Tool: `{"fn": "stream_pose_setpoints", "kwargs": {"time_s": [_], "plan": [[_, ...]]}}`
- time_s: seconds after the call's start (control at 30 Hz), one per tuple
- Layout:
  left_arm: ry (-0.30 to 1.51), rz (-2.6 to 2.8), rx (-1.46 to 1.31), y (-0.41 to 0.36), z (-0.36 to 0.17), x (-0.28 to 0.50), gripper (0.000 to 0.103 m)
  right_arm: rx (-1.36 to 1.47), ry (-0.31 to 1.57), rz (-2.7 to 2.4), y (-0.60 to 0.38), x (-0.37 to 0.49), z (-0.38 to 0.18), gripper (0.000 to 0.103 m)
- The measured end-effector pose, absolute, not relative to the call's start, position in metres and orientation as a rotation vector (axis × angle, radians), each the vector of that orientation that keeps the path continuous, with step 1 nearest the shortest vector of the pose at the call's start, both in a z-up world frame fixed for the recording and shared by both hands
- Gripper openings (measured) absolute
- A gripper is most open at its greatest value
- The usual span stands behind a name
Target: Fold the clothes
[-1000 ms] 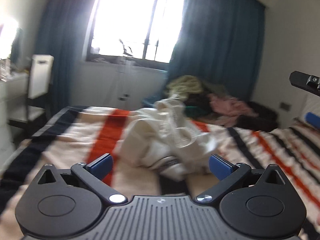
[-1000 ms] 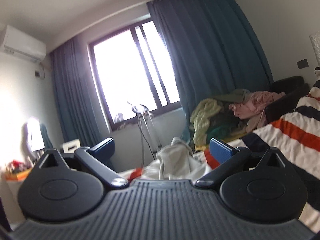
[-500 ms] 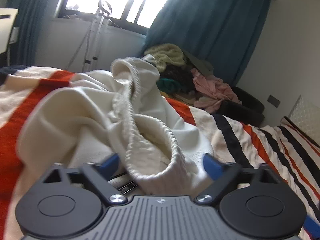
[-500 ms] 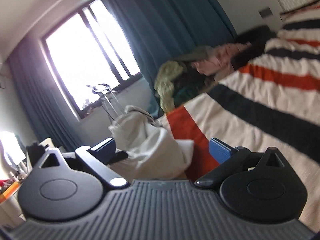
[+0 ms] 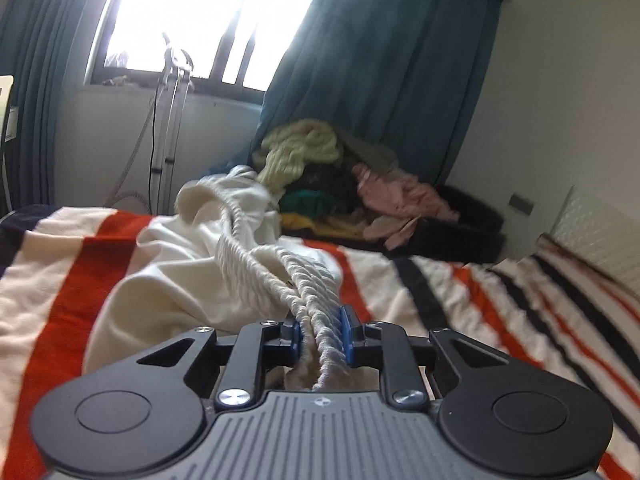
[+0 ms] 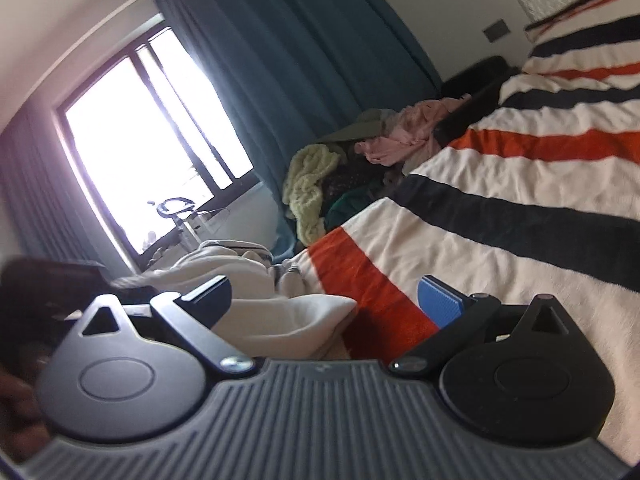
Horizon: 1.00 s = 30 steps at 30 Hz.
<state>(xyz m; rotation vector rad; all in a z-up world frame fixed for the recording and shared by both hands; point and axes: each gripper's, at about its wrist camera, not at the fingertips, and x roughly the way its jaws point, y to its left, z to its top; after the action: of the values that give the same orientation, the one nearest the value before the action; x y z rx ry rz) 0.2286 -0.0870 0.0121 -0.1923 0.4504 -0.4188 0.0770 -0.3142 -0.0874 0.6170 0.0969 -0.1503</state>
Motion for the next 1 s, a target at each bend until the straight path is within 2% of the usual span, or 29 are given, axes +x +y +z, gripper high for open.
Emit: {"fn": "stream_pose_setpoints", "kwargs": {"time_s": [0.23,0.53,0.7,0.87,1.0], "plan": [[0.383,-0.415,-0.269,-0.02,0.045,0.114,0.02,0.51,0.093,-0.053,-0.292,0.047,-0.068,0.101],[0.496,-0.364,-0.286,0.06,0.006,0.049,0.02,0.413,0.224,0.155,-0.244,0.014,-0.045,0.101],[0.525,-0.383,-0.268,0.067,-0.008,0.048,0.02,0.645,0.386,0.325,-0.236,0.018,-0.055,0.101],[0.532,-0.401,-0.211,0.054,-0.02,0.056,0.02,0.911,0.608,0.475,-0.227,0.039,-0.094,0.101],[0.549,-0.425,-0.249,0.053,-0.025,0.066,0.02,1.199,0.687,0.553,-0.225,0.052,-0.129,0.103]]}}
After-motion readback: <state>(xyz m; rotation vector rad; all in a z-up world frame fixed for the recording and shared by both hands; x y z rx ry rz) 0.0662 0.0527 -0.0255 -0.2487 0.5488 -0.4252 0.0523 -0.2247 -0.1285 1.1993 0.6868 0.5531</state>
